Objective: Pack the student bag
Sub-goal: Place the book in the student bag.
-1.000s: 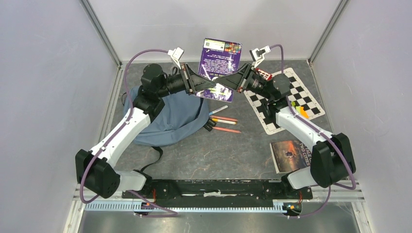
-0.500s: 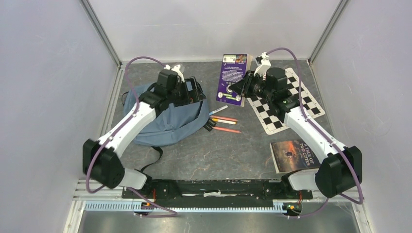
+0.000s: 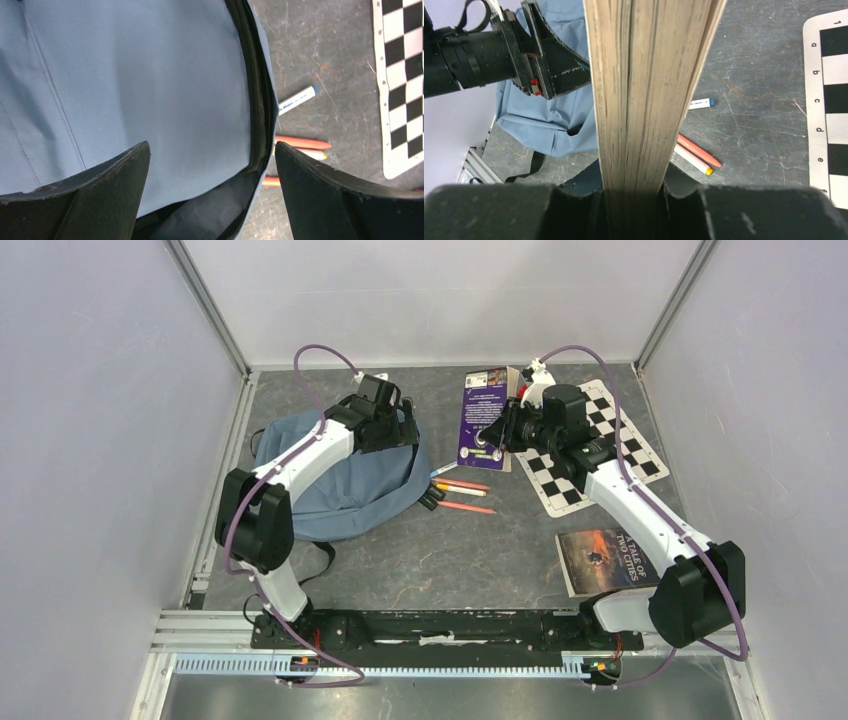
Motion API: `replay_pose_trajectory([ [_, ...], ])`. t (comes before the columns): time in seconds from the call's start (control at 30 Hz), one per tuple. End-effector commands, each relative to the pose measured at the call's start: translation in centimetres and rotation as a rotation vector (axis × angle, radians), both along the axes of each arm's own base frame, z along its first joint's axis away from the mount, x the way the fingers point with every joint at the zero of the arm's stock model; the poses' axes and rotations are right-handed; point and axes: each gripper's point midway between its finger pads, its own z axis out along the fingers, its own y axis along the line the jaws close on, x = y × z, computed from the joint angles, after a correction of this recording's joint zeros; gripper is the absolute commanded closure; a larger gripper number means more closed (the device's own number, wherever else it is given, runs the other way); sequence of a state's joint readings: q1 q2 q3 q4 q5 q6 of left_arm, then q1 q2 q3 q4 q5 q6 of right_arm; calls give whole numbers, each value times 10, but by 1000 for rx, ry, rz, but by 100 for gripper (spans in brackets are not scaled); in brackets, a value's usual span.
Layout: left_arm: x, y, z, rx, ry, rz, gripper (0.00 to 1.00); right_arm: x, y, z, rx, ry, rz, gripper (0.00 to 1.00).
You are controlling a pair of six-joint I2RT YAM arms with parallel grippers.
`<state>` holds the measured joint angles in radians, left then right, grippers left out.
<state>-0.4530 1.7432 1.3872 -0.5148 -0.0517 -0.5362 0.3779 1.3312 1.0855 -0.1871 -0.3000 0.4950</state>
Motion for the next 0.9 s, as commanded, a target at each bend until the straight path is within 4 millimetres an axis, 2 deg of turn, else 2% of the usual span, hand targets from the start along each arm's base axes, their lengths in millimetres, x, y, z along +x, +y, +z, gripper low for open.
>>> replay_pose_trajectory([
  [0.0, 22, 8, 11, 62, -69, 38, 2, 5, -3, 48, 28, -155, -10, 100],
  [0.27, 25, 3, -8, 83, -32, -9, 1, 4, -2, 46, 25, -149, -3, 100],
  [0.53, 19, -27, -16, -18, -19, -83, 0, 4, -2, 38, -1, -102, 2, 100],
  [0.63, 13, -24, -33, 8, 20, -88, 1, 3, -5, 36, -17, -92, -14, 100],
  [0.67, 11, -21, -40, 31, 40, -83, 5, 2, -6, 34, -20, -90, -23, 100],
  [0.7, 9, -18, -44, 52, 58, -83, 14, 2, -9, 34, -23, -89, -37, 100],
  [0.73, 7, -13, -47, 76, 69, -80, 26, 1, -10, 32, -23, -85, -45, 100],
  [0.8, 5, -4, -44, 116, 64, -68, 44, 0, -11, 32, -25, -84, -51, 100],
  [0.87, 5, 2, -33, 133, 33, -63, 58, -1, -12, 34, -27, -91, -49, 100],
])
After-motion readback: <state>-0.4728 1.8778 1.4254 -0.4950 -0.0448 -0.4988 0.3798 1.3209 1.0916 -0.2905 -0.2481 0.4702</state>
